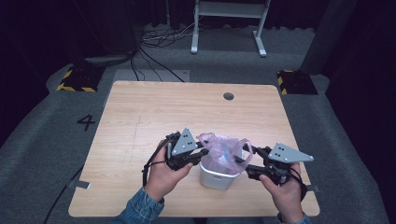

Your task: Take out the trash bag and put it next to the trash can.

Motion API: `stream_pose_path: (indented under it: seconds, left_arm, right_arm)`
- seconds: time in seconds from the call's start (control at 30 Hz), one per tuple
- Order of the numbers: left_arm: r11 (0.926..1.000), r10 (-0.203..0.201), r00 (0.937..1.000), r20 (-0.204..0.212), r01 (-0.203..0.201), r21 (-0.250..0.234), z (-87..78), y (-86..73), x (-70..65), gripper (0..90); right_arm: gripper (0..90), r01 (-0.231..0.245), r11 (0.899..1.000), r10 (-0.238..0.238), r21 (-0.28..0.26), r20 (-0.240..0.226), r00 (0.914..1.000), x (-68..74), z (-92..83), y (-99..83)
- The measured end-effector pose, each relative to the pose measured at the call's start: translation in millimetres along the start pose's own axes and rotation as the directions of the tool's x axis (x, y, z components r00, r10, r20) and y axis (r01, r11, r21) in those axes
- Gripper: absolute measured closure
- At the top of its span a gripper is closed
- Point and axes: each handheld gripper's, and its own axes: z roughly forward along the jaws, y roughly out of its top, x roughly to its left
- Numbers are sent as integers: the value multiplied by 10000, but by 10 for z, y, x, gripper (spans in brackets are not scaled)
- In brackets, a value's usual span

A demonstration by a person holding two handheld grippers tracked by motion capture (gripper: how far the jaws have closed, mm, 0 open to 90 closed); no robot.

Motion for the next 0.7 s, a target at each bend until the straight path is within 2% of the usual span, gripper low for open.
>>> stream_pose_path:
  seconds: [0.1,0.2,0.33,0.43,0.47,0.5,0.53,0.6,0.7]
  left_arm:
    - [10000,-52,10000,70,52,-19,33,19,-4,769]
    - [9999,-83,9998,188,84,-61,53,37,-25,795]
    - [10000,-77,9993,353,80,-57,65,60,-70,824]
    - [10000,-20,9990,447,22,-41,77,69,-94,836]
    - [10000,16,9989,474,-14,-36,81,69,-105,833]
    - [10000,48,9988,478,-48,-18,82,66,-113,833]
    - [10000,37,9991,428,-35,-52,74,45,-119,812]
    - [10000,14,9994,356,-11,-88,62,32,-118,783]
    - [9998,-64,9999,147,66,-188,2,-12,-109,657]
  right_arm:
    - [314,201,9995,-189,238,-511,9985,43,129,43]
    - [262,334,9986,-302,412,-761,9966,71,238,78]
    - [248,580,9951,-497,805,-1023,9935,102,368,136]
    - [345,796,9875,-636,1363,-1184,9909,128,460,163]
    - [533,985,9776,-734,1860,-1370,9878,143,506,174]
    - [533,985,9776,-734,1860,-1370,9878,143,506,174]
    - [724,1049,9733,-774,2041,-1382,9874,142,515,193]
    - [830,970,9724,-680,2121,-1402,9878,134,514,201]
    - [872,788,9781,-558,1925,-1220,9910,123,494,200]
